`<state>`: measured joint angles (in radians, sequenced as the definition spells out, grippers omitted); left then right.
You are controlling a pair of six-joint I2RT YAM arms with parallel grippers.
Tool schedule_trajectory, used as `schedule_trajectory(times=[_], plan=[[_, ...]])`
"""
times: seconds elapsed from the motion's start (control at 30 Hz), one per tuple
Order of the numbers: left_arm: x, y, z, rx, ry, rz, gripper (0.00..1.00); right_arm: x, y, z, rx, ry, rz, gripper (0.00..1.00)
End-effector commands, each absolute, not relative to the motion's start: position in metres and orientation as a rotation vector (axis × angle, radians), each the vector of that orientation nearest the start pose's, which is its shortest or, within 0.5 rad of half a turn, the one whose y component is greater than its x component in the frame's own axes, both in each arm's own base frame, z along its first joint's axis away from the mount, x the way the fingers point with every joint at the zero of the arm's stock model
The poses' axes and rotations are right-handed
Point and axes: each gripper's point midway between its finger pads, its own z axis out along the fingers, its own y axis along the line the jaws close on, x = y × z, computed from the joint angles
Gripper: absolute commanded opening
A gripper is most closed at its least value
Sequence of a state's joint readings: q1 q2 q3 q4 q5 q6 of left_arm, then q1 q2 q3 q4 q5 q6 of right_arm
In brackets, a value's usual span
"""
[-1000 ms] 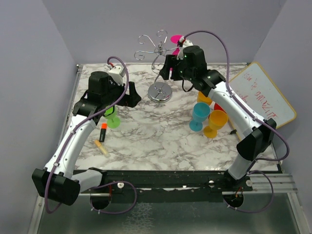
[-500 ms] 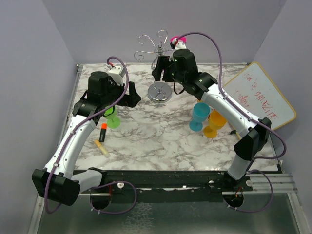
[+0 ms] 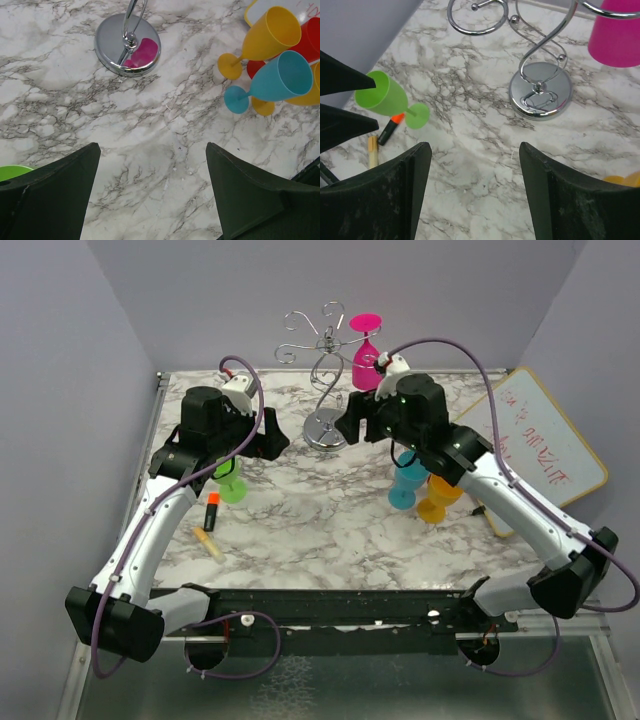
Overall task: Take the wine glass off the wine glass rack
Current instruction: Pick up the wine glass from the wine rack.
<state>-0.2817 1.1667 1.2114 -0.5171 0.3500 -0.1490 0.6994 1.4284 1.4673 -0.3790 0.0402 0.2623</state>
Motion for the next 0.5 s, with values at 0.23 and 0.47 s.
schedule_trajectory(times=[0.23,0.47], plan=[[0.32,-0.159,0.296,0.356,1.99,-0.614,0.92,0.38,0.151,0.317,-0.03,1.967,0.392,0.74],[0.318,-0.157,0.296,0.347,1.984,-0.606,0.93,0.42,0.137,0.352,0.022,1.857,0.644,0.72]])
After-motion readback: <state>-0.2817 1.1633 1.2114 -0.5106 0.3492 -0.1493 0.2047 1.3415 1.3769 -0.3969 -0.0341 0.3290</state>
